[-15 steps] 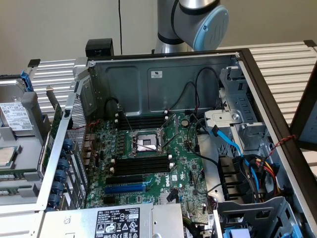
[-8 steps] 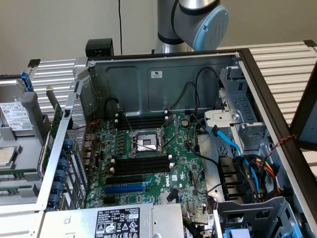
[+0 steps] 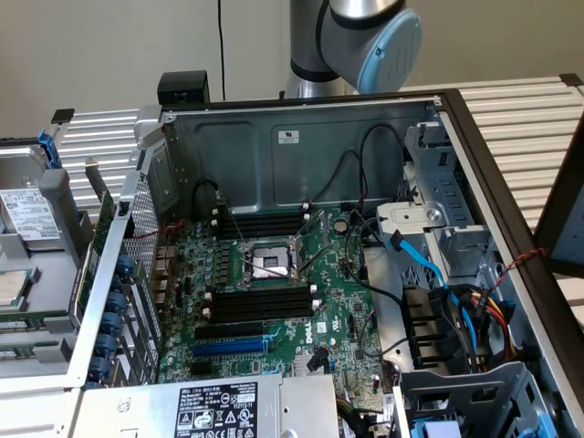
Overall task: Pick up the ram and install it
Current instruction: 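Pick up the ram and move it above insertion slot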
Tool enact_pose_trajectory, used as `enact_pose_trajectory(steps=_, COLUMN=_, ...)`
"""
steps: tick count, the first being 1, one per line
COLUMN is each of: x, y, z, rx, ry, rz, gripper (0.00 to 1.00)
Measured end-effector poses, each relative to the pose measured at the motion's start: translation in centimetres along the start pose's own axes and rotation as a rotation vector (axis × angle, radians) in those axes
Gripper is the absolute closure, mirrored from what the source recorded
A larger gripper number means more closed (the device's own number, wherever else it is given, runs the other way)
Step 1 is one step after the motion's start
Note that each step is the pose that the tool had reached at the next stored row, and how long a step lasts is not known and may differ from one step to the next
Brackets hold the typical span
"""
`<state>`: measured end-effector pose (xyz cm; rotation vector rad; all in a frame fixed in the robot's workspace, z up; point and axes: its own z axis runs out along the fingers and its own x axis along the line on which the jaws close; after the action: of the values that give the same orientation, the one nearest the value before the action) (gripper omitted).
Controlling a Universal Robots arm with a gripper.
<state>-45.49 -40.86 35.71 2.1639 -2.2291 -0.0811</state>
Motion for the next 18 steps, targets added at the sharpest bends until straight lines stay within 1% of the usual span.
enact_pose_trajectory(steps=4, x=0.3, y=-0.06, z=0.72, rx=0.0001, ry=-0.0001, rz=0.000, gripper=0.73)
enact_pose_trajectory(steps=9, x=0.3, y=-0.33, z=1.62, rx=0.0001, ry=0.0005, rz=0.000, gripper=0.73)
enact_pose_trajectory(steps=13, x=0.3, y=-0.38, z=2.33, rx=0.0001, ry=0.0019, rz=0.000, gripper=0.73)
enact_pose_trajectory(steps=18, x=0.4, y=-0.43, z=3.25, rx=0.0001, ry=0.0021, rz=0.000, gripper=0.73)
